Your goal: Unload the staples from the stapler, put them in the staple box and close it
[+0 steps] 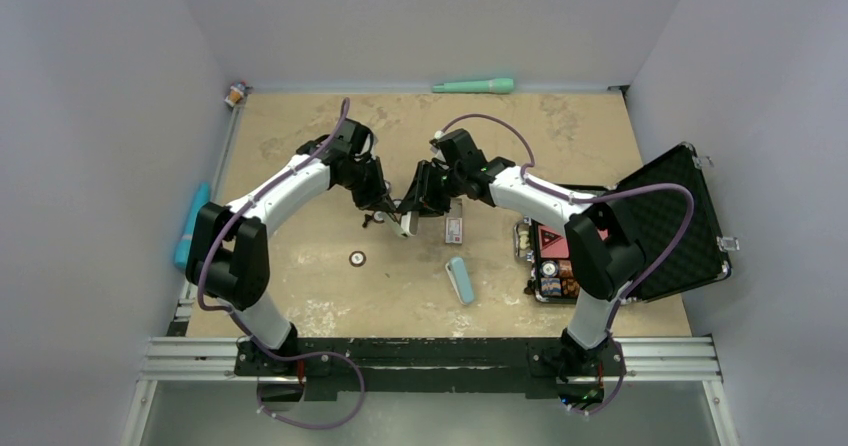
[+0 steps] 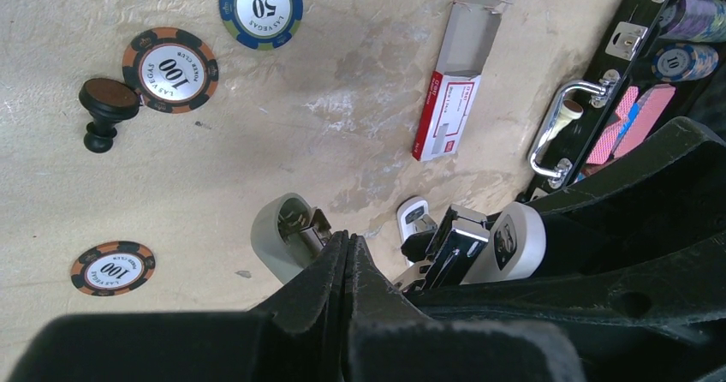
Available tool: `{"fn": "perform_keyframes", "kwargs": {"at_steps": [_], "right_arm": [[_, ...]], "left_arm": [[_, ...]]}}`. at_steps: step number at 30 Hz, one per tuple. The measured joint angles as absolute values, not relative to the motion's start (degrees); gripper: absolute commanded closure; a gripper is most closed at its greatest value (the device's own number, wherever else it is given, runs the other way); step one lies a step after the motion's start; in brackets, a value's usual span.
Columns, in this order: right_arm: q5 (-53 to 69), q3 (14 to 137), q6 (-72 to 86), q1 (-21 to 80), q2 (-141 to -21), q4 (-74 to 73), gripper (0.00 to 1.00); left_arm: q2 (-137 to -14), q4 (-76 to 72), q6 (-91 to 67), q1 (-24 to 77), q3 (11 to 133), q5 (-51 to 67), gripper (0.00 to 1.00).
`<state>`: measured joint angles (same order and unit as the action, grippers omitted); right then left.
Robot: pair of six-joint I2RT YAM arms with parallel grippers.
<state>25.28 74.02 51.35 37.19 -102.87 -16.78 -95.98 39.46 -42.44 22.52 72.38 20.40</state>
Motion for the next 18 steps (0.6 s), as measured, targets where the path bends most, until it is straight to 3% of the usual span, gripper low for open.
{"fn": "perform_keyframes", "kwargs": {"at_steps": [8,18], "right_arm": [[25.0,74.0,51.6,37.1,-102.9,-16.8,1.00],[22.3,74.0,52.1,34.8,-102.9,-20.5,1.00]], "left_arm": [[-96.0,39.3,-42.2,22.5,71.9,20.4,1.00],[-89.3,40.0,-42.4,22.5,60.9,19.5,1.00]]}}
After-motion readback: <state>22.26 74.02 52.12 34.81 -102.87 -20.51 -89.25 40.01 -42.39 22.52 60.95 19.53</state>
